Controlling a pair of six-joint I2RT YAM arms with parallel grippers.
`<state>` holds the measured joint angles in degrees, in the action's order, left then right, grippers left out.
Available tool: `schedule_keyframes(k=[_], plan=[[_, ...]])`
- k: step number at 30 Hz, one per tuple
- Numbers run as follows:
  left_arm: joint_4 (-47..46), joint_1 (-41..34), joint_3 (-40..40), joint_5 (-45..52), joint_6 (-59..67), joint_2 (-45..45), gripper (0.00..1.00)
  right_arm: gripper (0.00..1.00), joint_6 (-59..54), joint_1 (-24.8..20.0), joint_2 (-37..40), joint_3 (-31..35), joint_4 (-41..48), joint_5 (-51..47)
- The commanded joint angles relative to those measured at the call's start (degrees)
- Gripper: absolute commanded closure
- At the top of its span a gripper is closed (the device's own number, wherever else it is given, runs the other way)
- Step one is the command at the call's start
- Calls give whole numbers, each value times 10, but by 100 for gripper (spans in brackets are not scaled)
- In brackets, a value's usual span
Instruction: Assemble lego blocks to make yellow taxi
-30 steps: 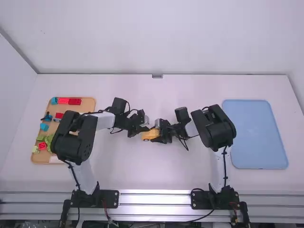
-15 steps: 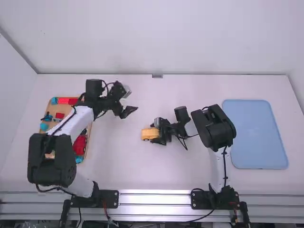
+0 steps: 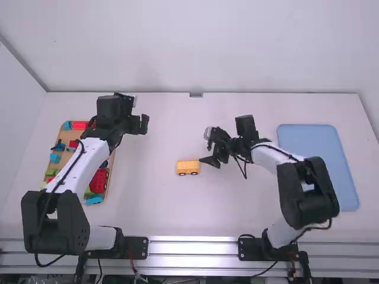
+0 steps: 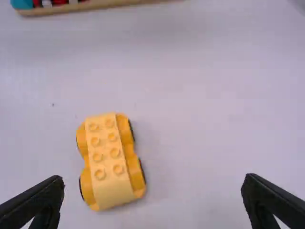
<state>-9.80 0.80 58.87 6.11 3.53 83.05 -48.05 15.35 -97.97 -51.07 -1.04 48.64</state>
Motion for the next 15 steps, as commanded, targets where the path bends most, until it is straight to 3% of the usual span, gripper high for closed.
schedule_keyframes(k=[1,7,15], plan=[[-7,2,-1,-89,-47,-18,1,1,31,12,45,-32,5,-5],[-36,23,-1,-113,-90,-55,1,1,89,77,53,-96,13,-12],[-127,117,-1,-118,-146,-146,1,1,110,144,-28,-185,16,-2]])
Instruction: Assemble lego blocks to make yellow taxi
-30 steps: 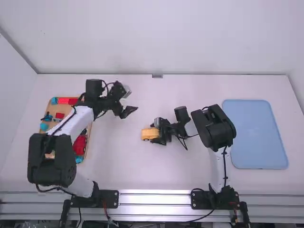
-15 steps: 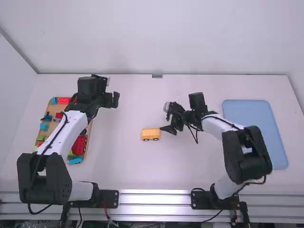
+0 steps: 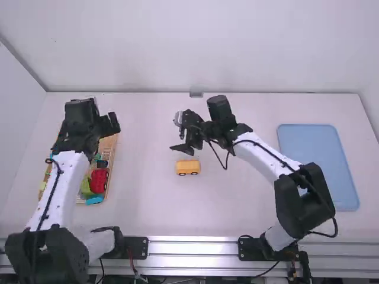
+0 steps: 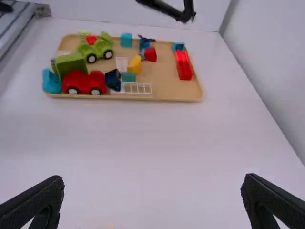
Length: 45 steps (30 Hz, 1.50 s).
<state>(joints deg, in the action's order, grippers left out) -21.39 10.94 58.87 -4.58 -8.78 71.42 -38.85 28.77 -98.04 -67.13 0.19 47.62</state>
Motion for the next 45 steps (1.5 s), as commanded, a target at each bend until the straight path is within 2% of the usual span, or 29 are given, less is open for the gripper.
schedule_keyframes(k=[1,7,15,18,21,23,27,30,36,38,42,44,45], plan=[[-22,26,-1,-11,-23,-42,1,1,25,17,-35,-35,3,7],[-47,98,-3,-30,-76,-103,1,1,19,52,-58,-80,17,1],[-83,250,-3,-55,-199,-119,1,1,-4,50,-58,-83,16,2],[-76,314,-3,17,-178,-102,1,1,-4,45,-58,-83,16,2],[-69,355,7,113,-144,-66,7,1,-17,45,-58,-83,16,-1],[-95,356,37,111,-144,-28,10,1,-19,42,-58,-83,16,0],[-161,323,125,89,-143,62,2,1,-19,43,-58,-83,17,-1],[-208,294,188,65,-143,124,1,1,-19,43,-58,-83,17,-1],[-330,210,349,20,-143,312,5,1,-19,42,-58,-83,16,-27],[-348,193,379,21,-143,366,6,1,-19,41,-58,-83,18,-31],[-345,183,386,21,-158,439,7,1,-19,35,-58,-83,21,-31],[-340,183,382,21,-163,462,11,1,-15,34,-58,-83,20,-31],[-339,184,381,20,-163,476,17,1,-14,34,-58,-83,21,-31]])
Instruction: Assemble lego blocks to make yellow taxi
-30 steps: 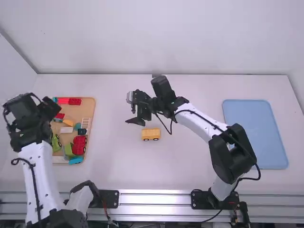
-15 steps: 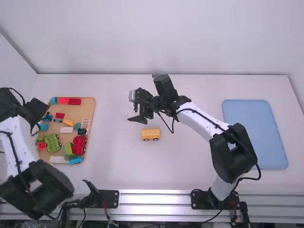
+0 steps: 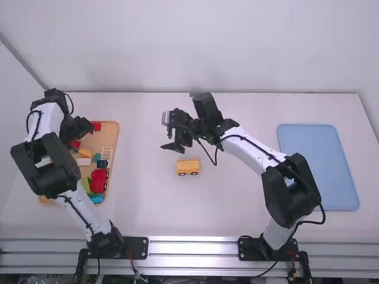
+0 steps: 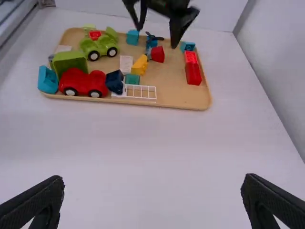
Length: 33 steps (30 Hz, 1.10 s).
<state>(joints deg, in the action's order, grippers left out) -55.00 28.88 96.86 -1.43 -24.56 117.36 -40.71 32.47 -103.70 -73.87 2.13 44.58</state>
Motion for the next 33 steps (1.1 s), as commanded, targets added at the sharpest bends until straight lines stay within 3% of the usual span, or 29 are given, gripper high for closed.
schedule_keyframes(k=[1,9,15,22,33], plan=[[-3,7,1,-12,-8,26,20,1,4,-3,-1,-16,1,-1],[51,18,-56,-11,-29,44,41,1,3,-3,-2,-15,0,-1],[60,18,-81,-11,-44,44,37,1,4,-3,-2,-15,1,-1],[70,3,-81,-29,-62,44,43,1,2,-3,-2,-15,2,-1],[127,-25,-105,-40,-77,43,40,1,-15,-3,-2,-13,31,-27]])
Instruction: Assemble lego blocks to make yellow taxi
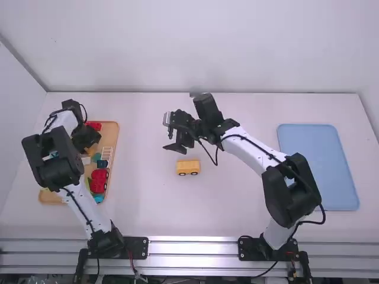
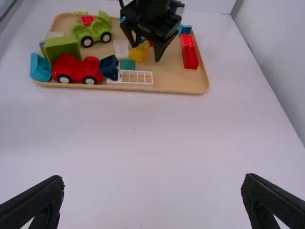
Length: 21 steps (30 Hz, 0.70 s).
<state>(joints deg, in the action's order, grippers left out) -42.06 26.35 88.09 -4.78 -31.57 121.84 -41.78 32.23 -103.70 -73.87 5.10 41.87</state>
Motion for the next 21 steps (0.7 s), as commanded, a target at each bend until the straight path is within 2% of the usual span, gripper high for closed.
schedule_keyframes(k=[1,7,14,15,16,18,21], plan=[[2,0,-23,-9,-14,-2,40,1,-5,-2,-2,-11,1,1],[21,1,-58,-33,-34,-5,41,1,-7,-4,-2,-6,-3,0],[12,5,-56,-22,28,-8,46,1,-7,-3,-2,-6,-6,1],[9,7,-56,-21,32,-8,48,1,-6,-3,-2,-6,-6,1],[6,7,-58,-22,37,-8,56,1,-5,-5,-2,-6,-6,0],[5,7,-61,-22,45,-8,63,1,-5,-4,-2,-6,-6,1],[5,16,-69,-23,44,-8,65,1,-5,-3,-2,-6,-6,1]])
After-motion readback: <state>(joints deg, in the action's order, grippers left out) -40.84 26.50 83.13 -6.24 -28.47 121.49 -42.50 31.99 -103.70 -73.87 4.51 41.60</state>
